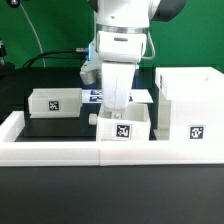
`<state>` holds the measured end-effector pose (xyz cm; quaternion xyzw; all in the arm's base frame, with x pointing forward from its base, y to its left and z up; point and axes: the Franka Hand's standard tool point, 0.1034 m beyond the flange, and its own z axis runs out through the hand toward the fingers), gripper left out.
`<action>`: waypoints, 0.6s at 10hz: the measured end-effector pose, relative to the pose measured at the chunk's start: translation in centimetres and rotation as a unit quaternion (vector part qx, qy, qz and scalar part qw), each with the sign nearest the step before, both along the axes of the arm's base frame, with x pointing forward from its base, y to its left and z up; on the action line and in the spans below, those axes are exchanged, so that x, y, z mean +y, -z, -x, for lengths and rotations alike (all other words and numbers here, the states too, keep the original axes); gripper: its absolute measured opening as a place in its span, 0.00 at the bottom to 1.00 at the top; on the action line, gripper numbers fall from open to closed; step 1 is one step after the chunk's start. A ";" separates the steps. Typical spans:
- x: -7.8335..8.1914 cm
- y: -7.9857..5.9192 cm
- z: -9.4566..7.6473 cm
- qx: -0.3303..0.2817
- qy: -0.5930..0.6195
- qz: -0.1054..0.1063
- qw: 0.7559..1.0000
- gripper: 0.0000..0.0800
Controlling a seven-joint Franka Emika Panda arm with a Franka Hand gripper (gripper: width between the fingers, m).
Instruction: Assemble drawer
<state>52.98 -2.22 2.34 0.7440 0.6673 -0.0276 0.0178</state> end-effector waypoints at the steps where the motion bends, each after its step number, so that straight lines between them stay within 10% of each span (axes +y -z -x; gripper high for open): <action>1: 0.2 0.0 0.0 0.004 0.000 0.000 1.000 0.05; 6: 0.2 0.1 0.4 0.040 0.000 0.003 0.999 0.05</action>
Offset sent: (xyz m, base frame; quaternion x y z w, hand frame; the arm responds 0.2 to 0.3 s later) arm 0.0000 0.0000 0.0000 0.0650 0.0000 0.0000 0.9979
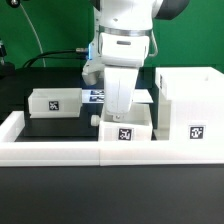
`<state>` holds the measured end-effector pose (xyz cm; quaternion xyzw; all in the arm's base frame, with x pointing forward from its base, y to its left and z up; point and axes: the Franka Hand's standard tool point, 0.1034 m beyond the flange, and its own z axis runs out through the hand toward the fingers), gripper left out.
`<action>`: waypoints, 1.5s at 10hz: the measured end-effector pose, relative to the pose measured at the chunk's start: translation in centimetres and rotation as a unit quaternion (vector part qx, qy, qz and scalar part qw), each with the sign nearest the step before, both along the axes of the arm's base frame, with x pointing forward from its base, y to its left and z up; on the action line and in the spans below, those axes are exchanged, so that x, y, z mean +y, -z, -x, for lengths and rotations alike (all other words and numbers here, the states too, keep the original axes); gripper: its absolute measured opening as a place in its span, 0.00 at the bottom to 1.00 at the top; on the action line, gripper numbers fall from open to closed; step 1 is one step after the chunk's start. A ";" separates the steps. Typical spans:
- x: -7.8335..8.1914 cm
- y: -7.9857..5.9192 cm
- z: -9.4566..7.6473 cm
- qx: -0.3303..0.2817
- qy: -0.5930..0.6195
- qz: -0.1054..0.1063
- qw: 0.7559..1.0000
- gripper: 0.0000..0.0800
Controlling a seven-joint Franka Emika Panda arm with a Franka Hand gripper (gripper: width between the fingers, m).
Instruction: Assemble drawer
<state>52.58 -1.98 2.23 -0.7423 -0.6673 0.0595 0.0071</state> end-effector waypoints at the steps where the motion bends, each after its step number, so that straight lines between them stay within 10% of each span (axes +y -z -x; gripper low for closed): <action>1: -0.1 0.1 -0.1 0.000 0.000 0.000 1.000 0.05; 15: 1.1 0.5 -0.7 -0.059 0.000 -0.010 0.998 0.05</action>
Offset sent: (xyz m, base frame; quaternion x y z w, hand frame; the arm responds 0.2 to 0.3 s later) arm 0.0000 0.0000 0.0000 0.0000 0.0000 0.0000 1.0000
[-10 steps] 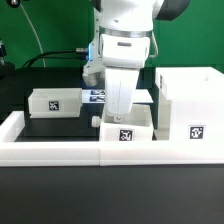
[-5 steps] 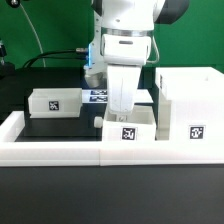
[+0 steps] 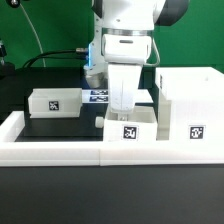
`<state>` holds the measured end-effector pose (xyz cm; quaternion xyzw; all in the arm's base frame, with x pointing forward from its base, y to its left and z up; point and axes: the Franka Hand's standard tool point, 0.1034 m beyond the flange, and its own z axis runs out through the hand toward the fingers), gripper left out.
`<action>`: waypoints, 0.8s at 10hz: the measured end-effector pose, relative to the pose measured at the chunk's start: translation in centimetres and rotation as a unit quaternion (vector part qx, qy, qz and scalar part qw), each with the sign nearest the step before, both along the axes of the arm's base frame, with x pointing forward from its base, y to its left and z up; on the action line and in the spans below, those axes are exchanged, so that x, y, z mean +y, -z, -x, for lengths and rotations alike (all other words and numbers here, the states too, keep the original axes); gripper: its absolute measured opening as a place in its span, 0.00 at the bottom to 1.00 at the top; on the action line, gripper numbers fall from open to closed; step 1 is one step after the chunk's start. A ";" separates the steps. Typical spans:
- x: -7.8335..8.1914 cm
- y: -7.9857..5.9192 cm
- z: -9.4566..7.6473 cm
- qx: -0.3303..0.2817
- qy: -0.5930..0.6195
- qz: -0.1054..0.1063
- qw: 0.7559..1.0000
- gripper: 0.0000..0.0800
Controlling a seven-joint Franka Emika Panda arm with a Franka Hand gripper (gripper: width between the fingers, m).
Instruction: Assemble drawer
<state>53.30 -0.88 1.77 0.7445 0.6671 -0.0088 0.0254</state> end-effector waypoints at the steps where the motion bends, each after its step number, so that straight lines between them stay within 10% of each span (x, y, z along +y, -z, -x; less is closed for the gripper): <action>1: 0.3 -0.1 -0.2 0.003 -0.002 0.000 1.000 0.05; 8: 1.1 -0.4 -0.9 0.017 0.001 -0.001 1.000 0.05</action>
Offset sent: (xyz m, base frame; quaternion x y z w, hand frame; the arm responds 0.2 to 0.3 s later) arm 0.0135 0.0163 0.0036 0.0311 -0.0052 0.0016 0.9995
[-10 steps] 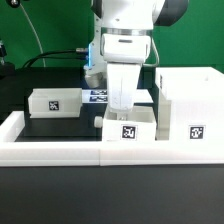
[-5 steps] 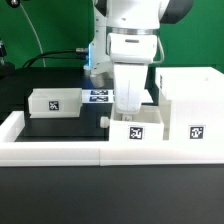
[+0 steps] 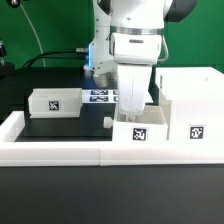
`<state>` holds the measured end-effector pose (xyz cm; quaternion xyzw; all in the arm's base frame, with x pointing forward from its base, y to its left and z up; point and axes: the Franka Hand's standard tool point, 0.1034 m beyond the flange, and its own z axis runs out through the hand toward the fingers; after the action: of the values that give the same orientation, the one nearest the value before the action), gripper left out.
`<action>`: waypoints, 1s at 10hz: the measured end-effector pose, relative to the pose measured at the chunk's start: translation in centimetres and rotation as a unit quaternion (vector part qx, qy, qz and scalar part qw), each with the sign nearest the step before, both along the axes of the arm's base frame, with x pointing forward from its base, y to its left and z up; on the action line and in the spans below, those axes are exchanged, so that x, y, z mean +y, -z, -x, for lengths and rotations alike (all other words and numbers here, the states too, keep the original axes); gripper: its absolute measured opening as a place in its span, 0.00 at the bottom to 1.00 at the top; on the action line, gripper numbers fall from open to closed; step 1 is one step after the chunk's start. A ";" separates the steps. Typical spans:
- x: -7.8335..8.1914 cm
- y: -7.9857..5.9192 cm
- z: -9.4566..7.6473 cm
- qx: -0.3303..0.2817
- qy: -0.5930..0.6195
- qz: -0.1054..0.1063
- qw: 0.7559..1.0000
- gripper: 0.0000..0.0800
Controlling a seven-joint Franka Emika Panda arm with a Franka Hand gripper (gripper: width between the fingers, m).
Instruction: Assemble drawer
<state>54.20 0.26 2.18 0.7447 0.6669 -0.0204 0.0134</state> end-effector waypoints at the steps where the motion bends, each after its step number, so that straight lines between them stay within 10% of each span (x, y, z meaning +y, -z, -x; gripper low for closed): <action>1: 0.0 0.1 0.2 0.001 -0.002 0.000 1.000 0.05; 10: 0.0 0.5 0.5 -0.009 -0.019 -0.001 1.000 0.05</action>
Offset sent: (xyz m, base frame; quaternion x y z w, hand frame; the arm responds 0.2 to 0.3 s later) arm -0.0044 0.0075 0.0043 0.0144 0.0044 -0.0723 0.9973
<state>53.67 0.24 1.73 0.7321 0.6809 -0.0123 0.0192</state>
